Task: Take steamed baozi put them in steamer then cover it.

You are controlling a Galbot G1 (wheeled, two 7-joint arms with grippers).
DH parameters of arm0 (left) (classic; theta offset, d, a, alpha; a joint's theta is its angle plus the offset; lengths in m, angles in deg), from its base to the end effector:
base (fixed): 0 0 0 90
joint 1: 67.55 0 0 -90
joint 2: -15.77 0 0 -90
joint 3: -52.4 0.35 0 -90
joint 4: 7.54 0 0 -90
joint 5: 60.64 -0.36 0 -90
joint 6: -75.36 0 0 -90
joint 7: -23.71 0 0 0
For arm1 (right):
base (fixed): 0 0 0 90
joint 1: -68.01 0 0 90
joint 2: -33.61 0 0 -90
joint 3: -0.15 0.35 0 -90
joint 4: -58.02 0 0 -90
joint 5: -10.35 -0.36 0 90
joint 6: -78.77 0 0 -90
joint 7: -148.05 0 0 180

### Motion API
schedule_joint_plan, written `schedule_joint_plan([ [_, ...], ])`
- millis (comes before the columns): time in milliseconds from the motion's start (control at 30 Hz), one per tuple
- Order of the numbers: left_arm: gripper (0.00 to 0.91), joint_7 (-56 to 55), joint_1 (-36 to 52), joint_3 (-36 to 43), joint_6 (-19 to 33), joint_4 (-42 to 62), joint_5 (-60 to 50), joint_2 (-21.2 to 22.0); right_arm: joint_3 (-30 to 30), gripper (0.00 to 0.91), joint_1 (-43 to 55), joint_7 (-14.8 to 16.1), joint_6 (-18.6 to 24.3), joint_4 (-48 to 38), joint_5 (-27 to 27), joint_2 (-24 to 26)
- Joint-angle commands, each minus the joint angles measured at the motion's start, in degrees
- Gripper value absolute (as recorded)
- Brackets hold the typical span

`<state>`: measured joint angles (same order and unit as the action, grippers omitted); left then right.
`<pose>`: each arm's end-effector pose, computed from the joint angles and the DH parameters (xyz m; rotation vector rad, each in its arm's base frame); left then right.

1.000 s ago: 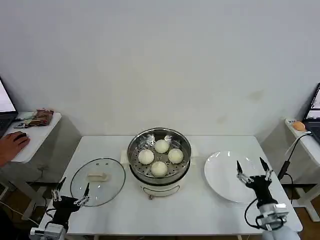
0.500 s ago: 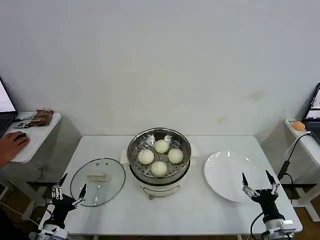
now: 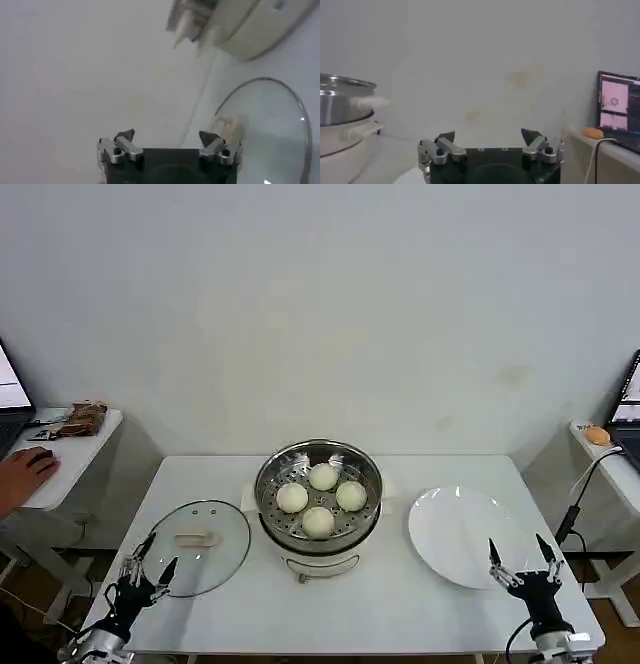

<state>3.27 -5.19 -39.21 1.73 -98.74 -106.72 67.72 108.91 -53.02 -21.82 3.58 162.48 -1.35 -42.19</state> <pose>0.1965 0.2190 -0.4003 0.3120 2.3464 1.9140 0.1670 -0.1725 -0.3627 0.0479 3.1090 -0.2819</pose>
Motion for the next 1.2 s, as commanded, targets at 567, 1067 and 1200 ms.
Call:
schedule_joint_plan([
  [567,0.907,-6.01,14.12,4.21,7.54,16.68,-18.62,1.02,0.37,0.907,-0.7,0.56,0.72,-1.96,1.01,0.01],
  [1067,0.907,-6.39,19.1,6.74,7.46,20.97,-18.52,1.91,0.37,0.907,-1.08,0.6,1.27,-2.82,1.69,-0.18],
  [1200,0.907,-6.24,19.65,6.99,7.34,21.0,-18.57,1.97,0.47,0.907,-1.18,0.71,1.39,-2.91,1.72,-0.19],
])
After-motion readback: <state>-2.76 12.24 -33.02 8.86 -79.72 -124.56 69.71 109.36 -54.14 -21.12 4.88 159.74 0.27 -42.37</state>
